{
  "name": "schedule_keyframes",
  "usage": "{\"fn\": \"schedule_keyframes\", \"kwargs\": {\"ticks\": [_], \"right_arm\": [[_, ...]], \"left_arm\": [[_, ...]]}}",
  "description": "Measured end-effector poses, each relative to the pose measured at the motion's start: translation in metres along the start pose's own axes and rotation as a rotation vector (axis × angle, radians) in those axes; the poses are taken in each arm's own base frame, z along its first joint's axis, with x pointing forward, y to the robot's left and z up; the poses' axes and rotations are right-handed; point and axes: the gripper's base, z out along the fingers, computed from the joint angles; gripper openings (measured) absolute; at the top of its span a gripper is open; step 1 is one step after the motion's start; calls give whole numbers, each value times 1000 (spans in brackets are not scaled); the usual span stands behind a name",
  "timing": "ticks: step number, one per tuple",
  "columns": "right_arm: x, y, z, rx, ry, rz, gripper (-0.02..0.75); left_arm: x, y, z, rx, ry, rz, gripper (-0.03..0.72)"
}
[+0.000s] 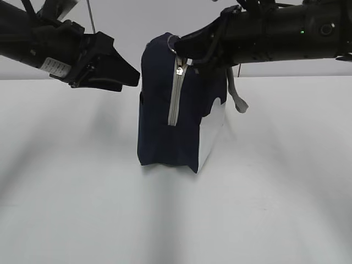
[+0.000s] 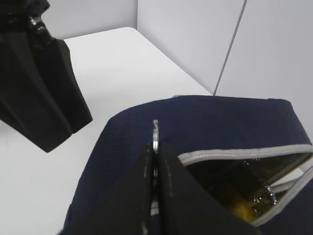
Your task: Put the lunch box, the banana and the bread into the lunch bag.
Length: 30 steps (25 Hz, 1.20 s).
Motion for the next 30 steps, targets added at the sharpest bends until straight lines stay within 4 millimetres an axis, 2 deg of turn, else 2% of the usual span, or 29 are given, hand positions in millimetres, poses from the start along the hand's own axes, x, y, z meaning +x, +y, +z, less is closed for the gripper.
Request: {"fn": "schedule_keyframes", "kwargs": {"ticks": [10,19,23,26,30], "right_arm": [[-9,-4,-1,13,-29,7,-16],[-11,-5,-1,15,-34,24,-16],[-11,-4,-1,12,-28,30,-16],[-11,-4,-1,11,-26,33,-16],[-10,-4,-1,10,-25,34,-16]], "left_arm": [[-5,-1,6,69,-55,50,368],[-4,12,28,118,-77,84,368],[-5,14,32,126,-106,102,368],[-7,15,32,121,-120,104,342],[-5,17,36,130,-115,90,265]]}}
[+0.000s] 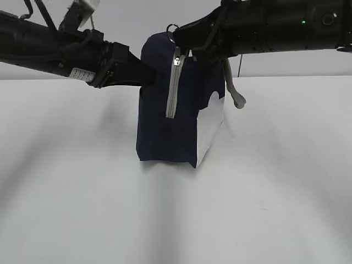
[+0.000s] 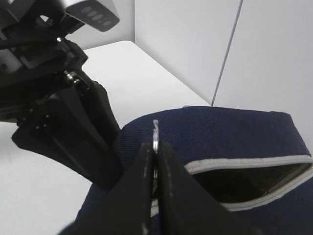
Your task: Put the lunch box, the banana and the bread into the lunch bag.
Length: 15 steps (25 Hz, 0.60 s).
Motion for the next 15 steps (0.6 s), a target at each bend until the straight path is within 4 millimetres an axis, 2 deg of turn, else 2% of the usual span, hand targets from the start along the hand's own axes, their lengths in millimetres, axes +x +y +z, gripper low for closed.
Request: {"fn": "schedule_keyframes", "kwargs": {"ticks": [9,14,15], "right_arm": [[0,0,0,0,1,13,-16],[0,0,0,0,1,14,-16],[0,0,0,0,1,14,-16]], "left_arm": [[6,5,9,42,20,-45,216],[6,5,9,52,15,-57,27],[6,5,10,51,15,-58,13]]}}
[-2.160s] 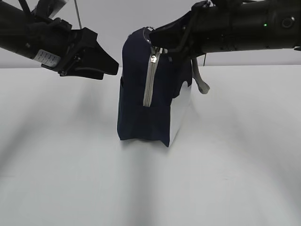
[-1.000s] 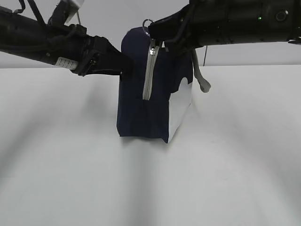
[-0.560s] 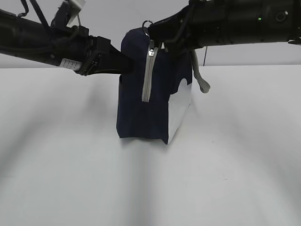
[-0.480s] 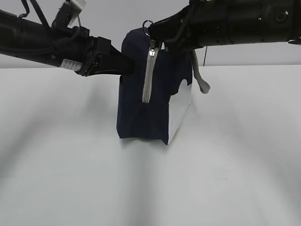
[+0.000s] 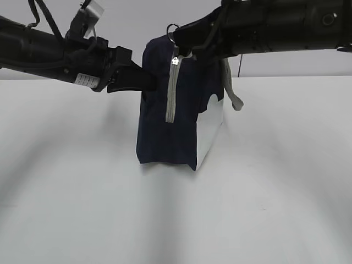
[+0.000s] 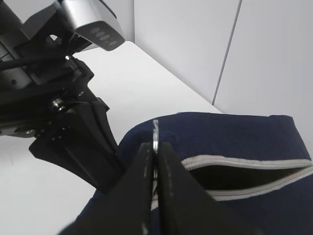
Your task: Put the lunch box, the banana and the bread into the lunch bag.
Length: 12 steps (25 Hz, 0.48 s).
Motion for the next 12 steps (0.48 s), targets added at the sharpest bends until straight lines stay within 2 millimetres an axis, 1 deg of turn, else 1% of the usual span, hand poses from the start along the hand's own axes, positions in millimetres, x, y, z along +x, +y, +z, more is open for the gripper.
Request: {"fn": "schedule_keyframes", "kwargs": {"ticks": [5,10,12], "right_arm": [[0,0,0,2,-5,12,-16],[-3,-1,0,14,-31,63,-16],[-6,-3,0,18,-42,66,-16]], "left_arm": [[0,0,0,2,1,0,3],[1,-1,0,12,6,-3,3],[1,-1,0,15,7,-4,3]]}}
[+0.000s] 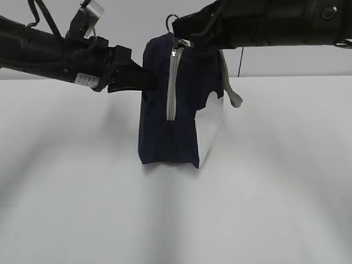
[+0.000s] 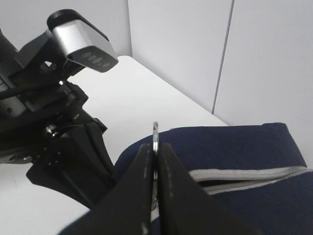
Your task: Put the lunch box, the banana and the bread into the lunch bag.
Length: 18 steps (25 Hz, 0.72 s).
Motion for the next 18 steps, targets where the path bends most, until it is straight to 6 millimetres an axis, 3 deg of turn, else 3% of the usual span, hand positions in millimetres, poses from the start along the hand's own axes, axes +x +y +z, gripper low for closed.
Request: {"fn": "schedule_keyframes", "kwargs": {"ticks": [7,18], "right_arm": [[-10,-7,2,36,-19,-12,-16],[-11,-29,23,62,-33,39,-16]], "left_arm": [[1,-1,0,10,12,-16,3],[6,-1,0,10,66,-22,3]]}}
